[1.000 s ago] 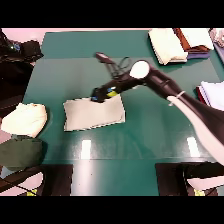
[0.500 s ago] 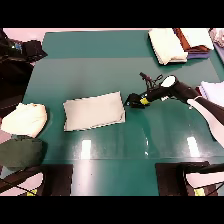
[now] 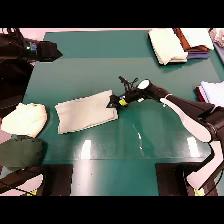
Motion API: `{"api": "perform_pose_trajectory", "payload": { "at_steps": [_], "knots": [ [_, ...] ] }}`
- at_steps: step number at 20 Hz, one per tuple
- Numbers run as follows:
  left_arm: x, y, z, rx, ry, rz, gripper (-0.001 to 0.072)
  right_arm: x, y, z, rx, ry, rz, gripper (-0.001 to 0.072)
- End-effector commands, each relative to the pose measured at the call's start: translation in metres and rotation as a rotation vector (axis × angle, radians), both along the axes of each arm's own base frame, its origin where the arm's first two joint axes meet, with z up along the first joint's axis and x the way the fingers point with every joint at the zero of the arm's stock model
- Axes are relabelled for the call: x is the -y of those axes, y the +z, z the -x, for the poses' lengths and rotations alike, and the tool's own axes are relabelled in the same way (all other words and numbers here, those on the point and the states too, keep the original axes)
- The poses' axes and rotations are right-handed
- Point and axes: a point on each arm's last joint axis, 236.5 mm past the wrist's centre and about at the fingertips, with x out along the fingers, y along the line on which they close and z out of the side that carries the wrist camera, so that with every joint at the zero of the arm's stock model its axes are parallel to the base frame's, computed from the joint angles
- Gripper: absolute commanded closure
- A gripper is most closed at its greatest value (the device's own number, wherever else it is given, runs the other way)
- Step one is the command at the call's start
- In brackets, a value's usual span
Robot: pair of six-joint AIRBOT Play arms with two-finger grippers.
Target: Fold the shirts.
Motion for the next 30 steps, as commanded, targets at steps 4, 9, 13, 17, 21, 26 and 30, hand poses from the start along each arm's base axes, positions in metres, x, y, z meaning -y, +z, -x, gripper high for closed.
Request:
{"api": "perform_pose_trajectory", "payload": {
  "at_steps": [4, 9, 13, 17, 21, 26, 30],
  "knots": [
    [0.060, 0.005, 0.022, 0.022, -0.135, 0.010, 0.0683, 0.097, 0.068, -0.067, 0.224, -0.111, 0.155, 0.0693],
    [0.093, 0.014, 0.033, 0.060, -0.196, 0.038, 0.0682, 0.308, 0.125, -0.079, 0.292, -0.345, 0.429, 0.0693],
    [0.096, 0.020, 0.031, 0.060, -0.167, 0.084, 0.0682, 0.457, 0.157, -0.066, 0.296, -0.673, 0.503, 0.0693],
    [0.096, 0.021, 0.030, 0.039, -0.139, 0.119, 0.0682, 0.564, 0.178, -0.061, 0.385, -0.954, 0.493, 0.0693],
    [0.096, 0.021, 0.030, 0.035, -0.135, 0.123, 0.0682, 0.612, 0.192, -0.068, 0.474, -1.090, 0.457, 0.0693],
    [0.096, 0.019, 0.031, 0.015, -0.127, 0.133, 0.0682, 0.630, 0.252, -0.090, 0.622, -1.071, 0.489, 0.0693],
    [0.096, 0.018, 0.032, 0.009, -0.129, 0.131, 0.0682, 0.637, 0.305, -0.095, 0.749, -1.046, 0.535, 0.0693]
  ]
}}
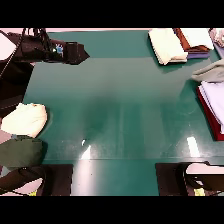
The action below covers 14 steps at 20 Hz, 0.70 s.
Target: Fold the shirts.
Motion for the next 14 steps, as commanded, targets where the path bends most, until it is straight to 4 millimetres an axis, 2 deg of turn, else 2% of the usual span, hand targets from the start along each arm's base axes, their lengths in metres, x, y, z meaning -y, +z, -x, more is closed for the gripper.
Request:
{"api": "perform_pose_trajectory", "payload": {
  "at_steps": [1, 4, 6, 9, 11, 14],
  "knots": [
    [0.000, -0.003, 0.002, -0.014, -0.004, -0.006, 0.0682, 0.001, 0.044, -0.003, 0.052, 0.041, 0.099, 0.0693],
    [0.000, -0.005, 0.004, -0.025, -0.009, -0.013, 0.0682, -0.008, 0.057, 0.002, 0.042, 0.085, 0.127, 0.0693],
    [-0.001, -0.007, 0.005, -0.030, -0.012, -0.018, 0.0682, -0.006, 0.052, 0.015, 0.002, 0.095, 0.118, 0.0693],
    [-0.001, -0.010, 0.007, -0.037, -0.020, -0.032, 0.0682, 0.016, 0.032, 0.048, -0.144, 0.044, 0.174, 0.0693],
    [-0.001, -0.010, 0.008, -0.038, -0.020, -0.034, 0.0682, 0.028, 0.023, 0.073, -0.182, -0.010, 0.165, 0.0693],
    [-0.001, -0.010, 0.007, -0.029, -0.027, -0.041, 0.0682, 0.039, -0.015, 0.118, -0.287, -0.079, 0.113, 0.0693]
  ]
}}
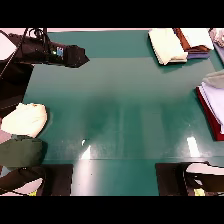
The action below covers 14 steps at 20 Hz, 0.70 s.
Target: Fold the shirts.
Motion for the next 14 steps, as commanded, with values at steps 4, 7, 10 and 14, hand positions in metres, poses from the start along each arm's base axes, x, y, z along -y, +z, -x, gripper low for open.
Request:
{"api": "perform_pose_trajectory", "payload": {
  "at_steps": [4, 7, 10, 14],
  "knots": [
    [0.000, -0.001, 0.001, 0.014, -0.016, -0.019, 0.0681, 0.015, -0.087, 0.113, -0.266, -0.182, -0.097, 0.0432],
    [0.000, -0.001, 0.001, 0.028, -0.029, -0.033, 0.0681, 0.021, -0.100, 0.156, -0.292, -0.277, -0.127, 0.0130],
    [0.000, 0.000, 0.000, 0.032, -0.028, -0.032, 0.0681, 0.028, -0.071, 0.176, -0.245, -0.343, -0.076, 0.0112],
    [0.000, 0.000, 0.000, 0.031, -0.029, -0.031, 0.0681, 0.006, -0.009, 0.134, -0.060, -0.279, -0.024, 0.0112]
  ]
}}
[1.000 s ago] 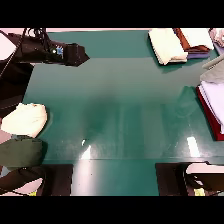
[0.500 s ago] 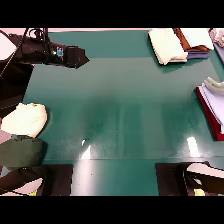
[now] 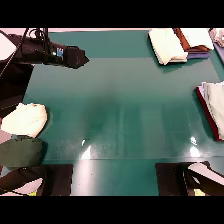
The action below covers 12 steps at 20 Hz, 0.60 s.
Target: Fold the shirts.
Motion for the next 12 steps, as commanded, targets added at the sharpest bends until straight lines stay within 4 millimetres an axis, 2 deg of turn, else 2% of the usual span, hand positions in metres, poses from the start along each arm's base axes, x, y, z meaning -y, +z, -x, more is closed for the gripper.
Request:
{"api": "perform_pose_trajectory", "payload": {
  "at_steps": [1, 3, 4, 6, 9, 12],
  "knots": [
    [0.000, 0.000, 0.000, 0.003, -0.002, 0.000, 0.0681, -0.035, 0.053, -0.045, 0.187, 0.097, 0.027, 0.0112],
    [0.000, 0.003, -0.002, 0.014, 0.004, 0.007, 0.0681, -0.089, 0.078, -0.092, 0.309, 0.253, -0.007, 0.0114],
    [0.000, 0.004, -0.003, 0.019, 0.006, 0.008, 0.0681, -0.124, 0.083, -0.110, 0.332, 0.349, -0.030, 0.0114],
    [-0.002, 0.003, -0.003, 0.016, 0.008, 0.003, 0.0681, -0.195, 0.086, -0.135, 0.325, 0.541, -0.061, 0.0114],
    [-0.001, 0.003, -0.003, 0.013, 0.006, 0.008, 0.0681, -0.299, 0.082, -0.151, 0.296, 0.819, -0.098, 0.0123],
    [-0.001, 0.007, -0.006, 0.031, 0.014, 0.019, 0.0681, -0.382, 0.079, -0.149, 0.274, 1.036, -0.084, 0.0128]
  ]
}}
